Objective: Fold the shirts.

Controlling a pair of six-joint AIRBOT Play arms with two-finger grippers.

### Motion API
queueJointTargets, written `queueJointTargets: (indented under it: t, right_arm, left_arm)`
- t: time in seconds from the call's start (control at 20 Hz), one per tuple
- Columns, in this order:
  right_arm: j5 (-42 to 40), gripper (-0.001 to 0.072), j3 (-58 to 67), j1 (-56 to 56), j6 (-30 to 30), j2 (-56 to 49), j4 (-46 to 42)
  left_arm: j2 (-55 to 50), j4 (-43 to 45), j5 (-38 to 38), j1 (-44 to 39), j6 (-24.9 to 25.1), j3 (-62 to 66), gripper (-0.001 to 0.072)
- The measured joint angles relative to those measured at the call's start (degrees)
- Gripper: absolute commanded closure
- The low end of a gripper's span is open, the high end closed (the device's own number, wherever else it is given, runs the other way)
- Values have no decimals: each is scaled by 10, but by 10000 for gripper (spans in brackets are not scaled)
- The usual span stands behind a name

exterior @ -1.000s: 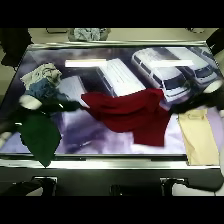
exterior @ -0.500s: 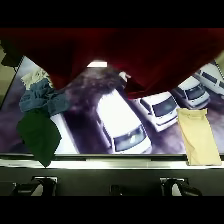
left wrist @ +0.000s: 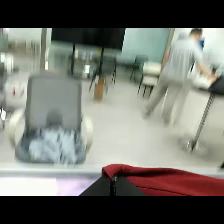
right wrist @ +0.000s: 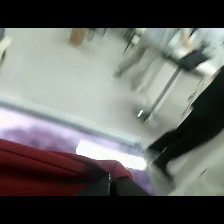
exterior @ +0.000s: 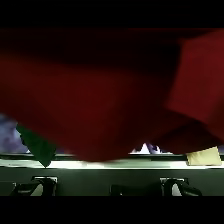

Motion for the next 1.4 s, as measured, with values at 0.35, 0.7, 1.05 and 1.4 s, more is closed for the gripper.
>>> queueJointTargets:
  t: [0.35, 0.7, 1.05, 1.4]
  right_arm:
    - [147, 661, -5, 13, -17, -340, 47]
    - [-20, 661, -7, 79, -6, -602, 109]
    - [-103, 660, 17, 73, 11, -630, 115]
    - [141, 661, -28, 56, 4, -598, 53]
  left_arm:
    - [-218, 10, -43, 0, 49, -164, 686]
    - [-500, -42, 25, 1, 61, -127, 685]
    - [-607, -61, 5, 8, 87, -15, 686]
    - [-623, -62, -213, 25, 113, -25, 688]
